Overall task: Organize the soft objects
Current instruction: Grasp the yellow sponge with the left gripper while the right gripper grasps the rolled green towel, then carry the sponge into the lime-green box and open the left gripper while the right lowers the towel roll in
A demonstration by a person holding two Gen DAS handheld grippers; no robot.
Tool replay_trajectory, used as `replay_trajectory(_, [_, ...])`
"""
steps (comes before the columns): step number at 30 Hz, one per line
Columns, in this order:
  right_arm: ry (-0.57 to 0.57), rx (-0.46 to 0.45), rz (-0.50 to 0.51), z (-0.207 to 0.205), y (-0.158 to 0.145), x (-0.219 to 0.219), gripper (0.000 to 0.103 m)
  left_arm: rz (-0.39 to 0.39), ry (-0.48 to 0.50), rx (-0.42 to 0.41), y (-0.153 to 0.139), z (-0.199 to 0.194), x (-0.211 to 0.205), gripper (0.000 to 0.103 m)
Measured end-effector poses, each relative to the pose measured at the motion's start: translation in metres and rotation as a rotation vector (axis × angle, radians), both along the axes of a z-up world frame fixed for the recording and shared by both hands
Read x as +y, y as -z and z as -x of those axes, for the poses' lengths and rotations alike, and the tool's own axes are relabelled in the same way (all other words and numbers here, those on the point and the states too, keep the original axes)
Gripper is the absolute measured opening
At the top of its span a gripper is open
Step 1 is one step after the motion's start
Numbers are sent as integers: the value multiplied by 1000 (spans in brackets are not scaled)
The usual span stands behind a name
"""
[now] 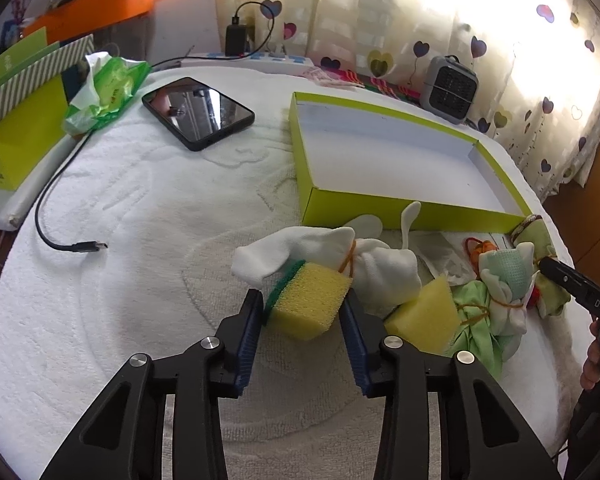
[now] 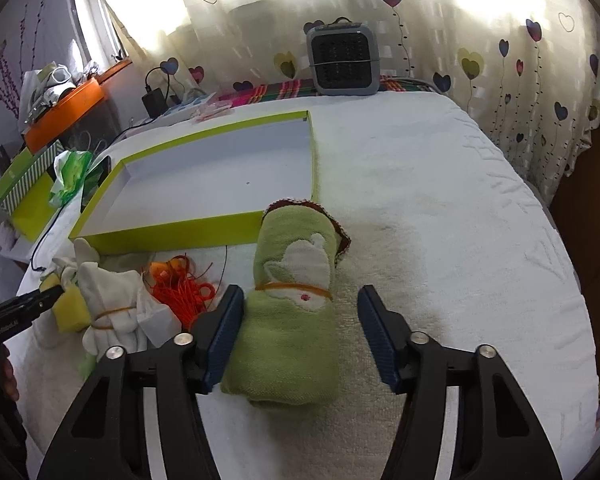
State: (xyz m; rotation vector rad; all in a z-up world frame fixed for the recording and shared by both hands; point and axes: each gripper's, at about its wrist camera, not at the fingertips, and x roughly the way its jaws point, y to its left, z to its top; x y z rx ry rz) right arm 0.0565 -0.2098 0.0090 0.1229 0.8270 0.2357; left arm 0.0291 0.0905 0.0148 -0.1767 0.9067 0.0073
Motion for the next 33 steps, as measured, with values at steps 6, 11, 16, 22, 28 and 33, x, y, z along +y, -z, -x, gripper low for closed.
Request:
replay_trajectory(6, [0, -9, 4, 2, -1, 2, 37, 12, -11, -16, -2, 3, 1, 34])
replay_trajectory(11, [-1, -21, -8, 5, -4, 1, 32, 20, -11, -23, -7, 8, 5, 34])
replay_trajectory(16, [0, -41, -23, 9, -9, -1, 30, 31, -8, -62, -22, 15, 7, 34])
replay_trajectory(22, [14, -90, -32, 15, -26, -5, 30, 59, 20, -98, -40, 22, 6, 34])
replay_trajectory(28, [15, -128, -41, 19, -39, -5, 30, 65, 26, -115, -50, 27, 8, 34])
replay_trajectory(33, [7, -139, -40, 20, -43, -2, 30, 73, 37, -135, -61, 26, 9, 34])
